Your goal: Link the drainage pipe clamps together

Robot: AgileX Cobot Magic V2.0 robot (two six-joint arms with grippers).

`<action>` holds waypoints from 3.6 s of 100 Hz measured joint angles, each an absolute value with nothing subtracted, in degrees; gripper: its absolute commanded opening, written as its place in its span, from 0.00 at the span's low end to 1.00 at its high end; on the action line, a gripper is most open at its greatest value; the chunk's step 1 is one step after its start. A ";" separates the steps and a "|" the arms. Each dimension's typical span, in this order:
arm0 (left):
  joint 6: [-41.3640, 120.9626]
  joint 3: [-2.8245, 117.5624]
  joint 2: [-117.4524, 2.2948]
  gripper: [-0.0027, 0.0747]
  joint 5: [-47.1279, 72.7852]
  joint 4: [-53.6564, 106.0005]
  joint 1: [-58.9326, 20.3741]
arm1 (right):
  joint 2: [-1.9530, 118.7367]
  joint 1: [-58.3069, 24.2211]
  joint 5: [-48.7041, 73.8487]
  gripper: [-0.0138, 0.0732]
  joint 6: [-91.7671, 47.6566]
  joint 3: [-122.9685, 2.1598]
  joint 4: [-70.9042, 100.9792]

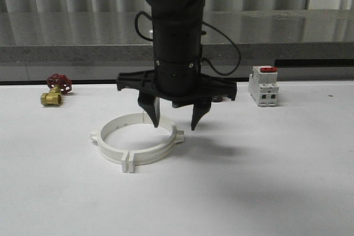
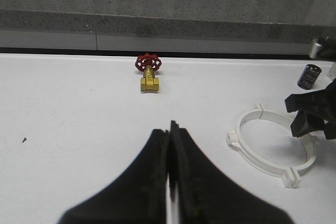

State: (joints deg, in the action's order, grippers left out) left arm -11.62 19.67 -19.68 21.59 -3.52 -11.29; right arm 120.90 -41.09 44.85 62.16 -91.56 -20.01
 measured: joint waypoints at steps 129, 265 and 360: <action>-11.62 19.67 -19.68 0.01 21.59 -3.52 -11.29 | 39.78 -23.62 46.38 0.08 46.08 -39.43 -27.28; -11.62 19.67 -19.68 0.01 21.59 -3.52 -11.29 | 31.24 -18.52 33.68 0.08 30.53 -34.41 -24.92; -11.62 19.67 -19.68 0.01 21.59 -3.52 -11.29 | -0.59 -5.08 4.18 0.08 4.69 1.58 0.31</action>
State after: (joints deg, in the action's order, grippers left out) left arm -11.62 19.67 -19.68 21.59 -3.52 -11.29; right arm -0.59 -5.08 4.18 4.69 1.58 0.31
